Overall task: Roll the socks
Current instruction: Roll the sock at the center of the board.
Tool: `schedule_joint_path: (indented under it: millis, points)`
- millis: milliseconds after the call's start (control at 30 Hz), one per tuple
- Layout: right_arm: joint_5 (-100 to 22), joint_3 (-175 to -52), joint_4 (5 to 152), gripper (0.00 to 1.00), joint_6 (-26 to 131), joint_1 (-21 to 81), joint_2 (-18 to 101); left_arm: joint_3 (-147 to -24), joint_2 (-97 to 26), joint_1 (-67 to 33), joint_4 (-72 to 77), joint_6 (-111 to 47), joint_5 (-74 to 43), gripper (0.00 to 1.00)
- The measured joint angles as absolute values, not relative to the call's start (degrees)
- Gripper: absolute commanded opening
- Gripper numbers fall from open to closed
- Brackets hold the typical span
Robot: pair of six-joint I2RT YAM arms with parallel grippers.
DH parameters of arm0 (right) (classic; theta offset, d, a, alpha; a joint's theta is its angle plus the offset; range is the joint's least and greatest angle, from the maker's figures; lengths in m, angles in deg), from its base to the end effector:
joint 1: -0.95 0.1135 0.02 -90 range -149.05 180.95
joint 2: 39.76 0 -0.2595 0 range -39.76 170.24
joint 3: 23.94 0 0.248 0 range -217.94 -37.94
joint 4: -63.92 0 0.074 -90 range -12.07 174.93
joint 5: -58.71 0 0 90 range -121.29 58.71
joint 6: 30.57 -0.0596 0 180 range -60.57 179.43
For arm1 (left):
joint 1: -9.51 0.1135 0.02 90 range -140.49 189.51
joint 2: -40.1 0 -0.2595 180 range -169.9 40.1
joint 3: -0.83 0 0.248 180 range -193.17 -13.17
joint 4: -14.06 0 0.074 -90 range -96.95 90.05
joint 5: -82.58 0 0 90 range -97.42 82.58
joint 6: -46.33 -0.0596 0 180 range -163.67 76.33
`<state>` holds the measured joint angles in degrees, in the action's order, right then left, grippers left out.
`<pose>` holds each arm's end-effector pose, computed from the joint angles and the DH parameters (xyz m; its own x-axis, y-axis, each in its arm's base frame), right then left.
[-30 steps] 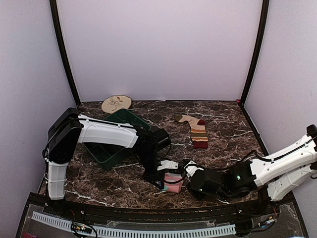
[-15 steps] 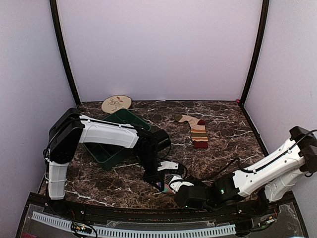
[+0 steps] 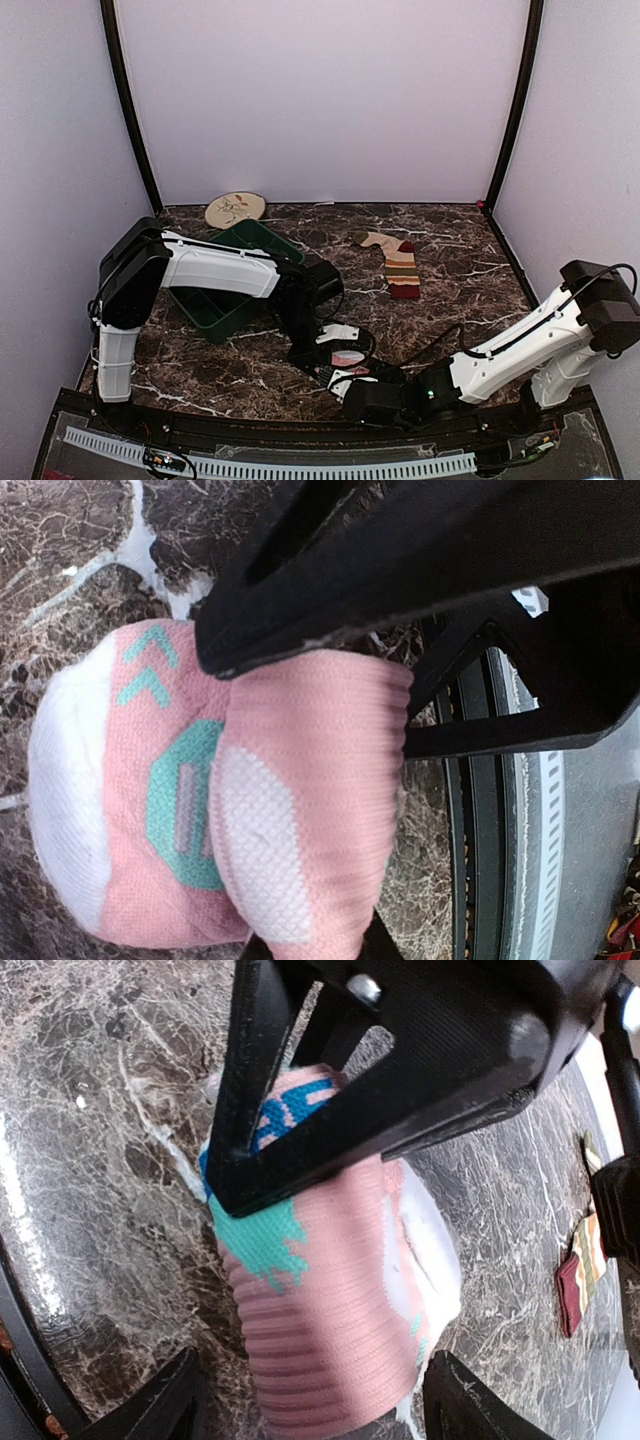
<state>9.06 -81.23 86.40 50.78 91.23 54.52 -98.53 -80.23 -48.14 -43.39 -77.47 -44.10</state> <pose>0.0371 0.2983 0.1202 -0.1107 -0.8027 -0.5861 -0.7556 0.4510 -0.4749 0.1877 -0.3629 0.1294 -0.0230 0.8701 -0.4923 0.9079 -0.1880 -0.3746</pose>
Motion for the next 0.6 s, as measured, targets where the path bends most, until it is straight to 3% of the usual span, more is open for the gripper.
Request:
schedule_joint_path:
  millis: [400,600]
  points:
    - [8.17,-81.27,83.34,0.69,57.56,87.99,55.22,-98.53,-80.37,-47.96,-43.41,-77.45,-44.69,0.09]
    - [5.96,-81.27,82.42,0.56,60.75,87.16,55.22,-98.53,-80.65,-47.92,-43.41,-77.45,-45.13,0.09]
